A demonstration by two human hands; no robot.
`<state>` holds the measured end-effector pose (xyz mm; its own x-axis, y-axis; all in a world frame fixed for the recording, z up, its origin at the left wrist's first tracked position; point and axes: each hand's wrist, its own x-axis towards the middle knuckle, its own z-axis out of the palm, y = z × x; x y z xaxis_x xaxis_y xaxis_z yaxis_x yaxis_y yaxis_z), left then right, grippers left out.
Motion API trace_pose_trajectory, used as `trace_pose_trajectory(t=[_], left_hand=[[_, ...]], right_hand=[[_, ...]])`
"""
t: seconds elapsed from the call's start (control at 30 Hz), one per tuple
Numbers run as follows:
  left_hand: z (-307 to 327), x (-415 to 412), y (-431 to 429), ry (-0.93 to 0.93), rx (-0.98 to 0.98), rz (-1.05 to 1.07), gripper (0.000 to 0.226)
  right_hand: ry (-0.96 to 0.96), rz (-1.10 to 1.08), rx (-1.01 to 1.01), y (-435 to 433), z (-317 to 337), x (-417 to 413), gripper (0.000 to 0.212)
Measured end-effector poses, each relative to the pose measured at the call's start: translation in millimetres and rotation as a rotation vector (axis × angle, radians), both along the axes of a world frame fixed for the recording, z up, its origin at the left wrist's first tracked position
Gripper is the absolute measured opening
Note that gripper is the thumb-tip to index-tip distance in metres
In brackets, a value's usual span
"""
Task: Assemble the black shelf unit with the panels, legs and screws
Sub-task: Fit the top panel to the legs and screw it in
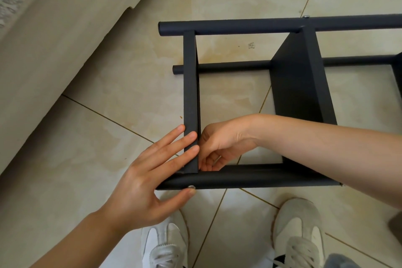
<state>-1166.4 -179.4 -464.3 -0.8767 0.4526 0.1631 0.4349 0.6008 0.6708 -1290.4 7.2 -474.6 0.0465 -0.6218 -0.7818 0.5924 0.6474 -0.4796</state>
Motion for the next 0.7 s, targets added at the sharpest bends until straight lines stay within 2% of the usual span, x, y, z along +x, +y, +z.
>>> trace_pose_trajectory(t=[0.17,0.3,0.5,0.7], left_hand=[[0.3,-0.3,0.1,-0.009,0.0,-0.003,0.057],[0.8,0.0,-0.3,-0.011,0.002,-0.004,0.057],[0.9,-0.4,-0.4,-0.004,-0.016,-0.004,0.057],[0.5,0.3,0.0,-0.006,-0.018,0.001,0.057]], right_hand=[[-0.016,-0.012,-0.037,0.4,0.3,1.2,0.011],[-0.128,-0.05,-0.074,3.1,-0.6,0.7,0.015],[-0.063,-0.035,-0.025,-0.6,0.3,1.6,0.011],[-0.128,-0.047,-0.046,0.9,1.1,-1.1,0.014]])
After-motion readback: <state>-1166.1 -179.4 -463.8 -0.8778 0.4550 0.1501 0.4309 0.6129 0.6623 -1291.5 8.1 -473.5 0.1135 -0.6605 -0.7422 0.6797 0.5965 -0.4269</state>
